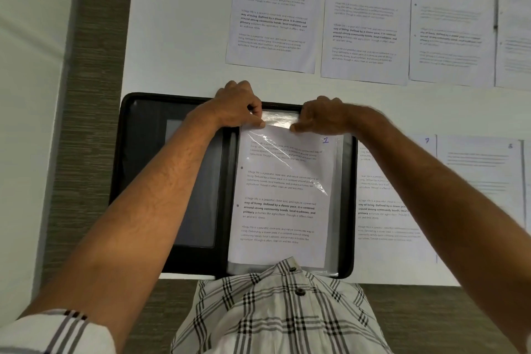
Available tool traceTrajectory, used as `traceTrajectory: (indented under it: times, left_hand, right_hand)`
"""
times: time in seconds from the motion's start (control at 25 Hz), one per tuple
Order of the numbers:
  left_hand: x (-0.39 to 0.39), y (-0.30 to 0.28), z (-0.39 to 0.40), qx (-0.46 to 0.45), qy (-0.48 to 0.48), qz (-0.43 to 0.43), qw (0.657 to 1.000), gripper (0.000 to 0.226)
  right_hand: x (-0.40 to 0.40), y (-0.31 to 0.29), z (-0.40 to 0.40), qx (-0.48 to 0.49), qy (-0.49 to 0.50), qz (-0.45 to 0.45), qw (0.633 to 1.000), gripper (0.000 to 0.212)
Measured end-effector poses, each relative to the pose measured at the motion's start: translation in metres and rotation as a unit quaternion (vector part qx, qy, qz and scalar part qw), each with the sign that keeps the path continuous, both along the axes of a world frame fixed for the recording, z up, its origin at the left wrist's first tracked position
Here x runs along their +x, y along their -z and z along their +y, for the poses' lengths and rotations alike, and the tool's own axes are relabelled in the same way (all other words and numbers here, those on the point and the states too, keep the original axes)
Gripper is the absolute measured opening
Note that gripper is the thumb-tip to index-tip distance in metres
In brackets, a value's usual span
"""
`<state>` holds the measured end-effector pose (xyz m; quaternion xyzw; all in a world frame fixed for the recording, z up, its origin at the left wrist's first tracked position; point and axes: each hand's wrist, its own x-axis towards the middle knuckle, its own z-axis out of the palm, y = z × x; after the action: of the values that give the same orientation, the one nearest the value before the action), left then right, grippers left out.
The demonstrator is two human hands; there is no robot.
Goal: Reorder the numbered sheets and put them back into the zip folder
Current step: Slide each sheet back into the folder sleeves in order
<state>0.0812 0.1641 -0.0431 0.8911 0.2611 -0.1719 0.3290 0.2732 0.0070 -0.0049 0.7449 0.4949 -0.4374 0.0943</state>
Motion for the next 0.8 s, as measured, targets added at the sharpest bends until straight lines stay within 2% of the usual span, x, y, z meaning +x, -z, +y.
traceTrajectory:
  times: [0.08, 0.16, 0.24, 0.32, 0.4, 0.48, 0.56, 0.72, 0.8]
  left_hand:
    - [0.0, -0.003, -0.002, 0.012, 0.0, 0.01, 1.0, 0.023]
    - [0.0, -0.005, -0.007, 0.028, -0.006, 0.005, 1.0, 0.024]
    - [-0.004, -0.003, -0.019, 0.07, -0.039, -0.029, 0.996, 0.029]
    - [-0.019, 0.005, -0.044, 0.124, -0.113, -0.082, 0.982, 0.047]
    - [-0.042, 0.014, -0.079, 0.154, -0.18, -0.142, 0.961, 0.059]
    - [-0.066, 0.02, -0.12, 0.179, -0.202, -0.164, 0.949, 0.055]
    - [-0.087, 0.022, -0.154, 0.194, -0.206, -0.147, 0.948, 0.049]
    - [-0.112, 0.021, -0.21, 0.149, -0.235, -0.112, 0.954, 0.053]
    - [-0.119, 0.017, -0.23, 0.122, -0.251, -0.112, 0.954, 0.054]
  right_hand:
    - [-0.003, 0.006, -0.01, 0.072, 0.023, 0.003, 0.997, 0.043]
    - [-0.004, 0.016, -0.026, 0.19, 0.068, -0.003, 0.979, 0.037]
    - [-0.007, 0.019, -0.047, 0.297, 0.209, 0.011, 0.932, 0.038]
    - [-0.017, 0.016, -0.07, 0.351, 0.385, 0.082, 0.85, 0.063]
    - [-0.031, 0.016, -0.095, 0.334, 0.494, 0.155, 0.788, 0.078]
    - [-0.047, 0.018, -0.123, 0.3, 0.541, 0.187, 0.763, 0.076]
    - [-0.065, 0.016, -0.148, 0.285, 0.566, 0.211, 0.744, 0.063]
    - [-0.093, 0.019, -0.189, 0.218, 0.579, 0.253, 0.744, 0.029]
    - [-0.104, 0.017, -0.202, 0.165, 0.552, 0.313, 0.755, 0.028]
